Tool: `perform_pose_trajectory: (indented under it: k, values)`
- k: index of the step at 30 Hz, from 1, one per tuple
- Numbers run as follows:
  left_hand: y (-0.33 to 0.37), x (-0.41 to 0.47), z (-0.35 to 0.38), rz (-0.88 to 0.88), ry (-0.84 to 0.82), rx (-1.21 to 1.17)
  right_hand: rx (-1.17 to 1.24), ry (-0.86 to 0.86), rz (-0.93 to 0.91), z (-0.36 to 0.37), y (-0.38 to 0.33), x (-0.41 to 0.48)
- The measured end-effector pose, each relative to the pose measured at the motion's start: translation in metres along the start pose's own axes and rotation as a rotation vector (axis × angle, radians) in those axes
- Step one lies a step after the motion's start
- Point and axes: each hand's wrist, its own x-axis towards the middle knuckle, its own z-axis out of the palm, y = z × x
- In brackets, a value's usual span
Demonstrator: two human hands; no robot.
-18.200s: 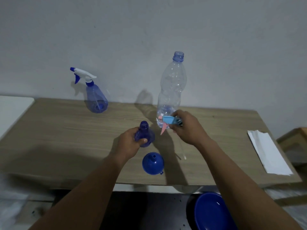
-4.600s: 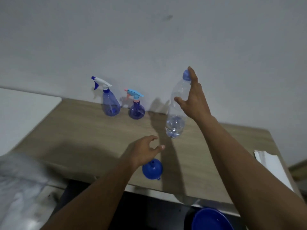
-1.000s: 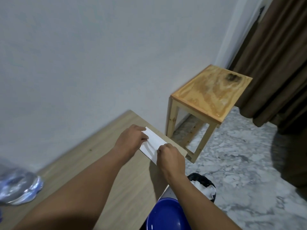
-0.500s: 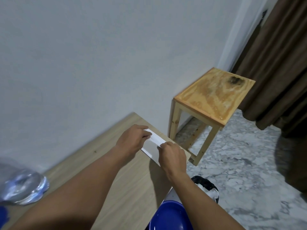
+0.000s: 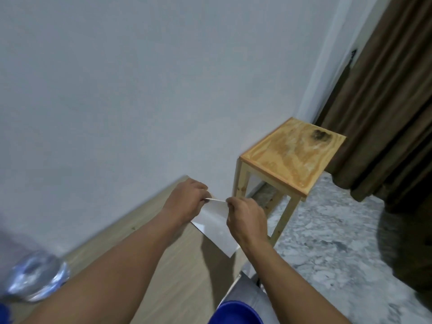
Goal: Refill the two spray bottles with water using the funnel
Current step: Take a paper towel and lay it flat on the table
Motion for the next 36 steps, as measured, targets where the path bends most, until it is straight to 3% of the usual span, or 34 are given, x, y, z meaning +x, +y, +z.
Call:
perform_pose_trajectory:
  k: [11,25,36]
  values:
    - [0.015,0.012,-0.077,-0.116,0.119,-0.265,0.053,0.148,0.052,-0.081,-0.018,0.018]
    - [0.022,0.013,-0.115,-0.277,0.004,-0.362,0.378,0.038,0.186,-0.091,-0.015,0.031]
    - [0.007,-0.027,-0.163,-0.428,0.201,-0.618,0.499,0.041,0.116,-0.116,-0.049,0.041]
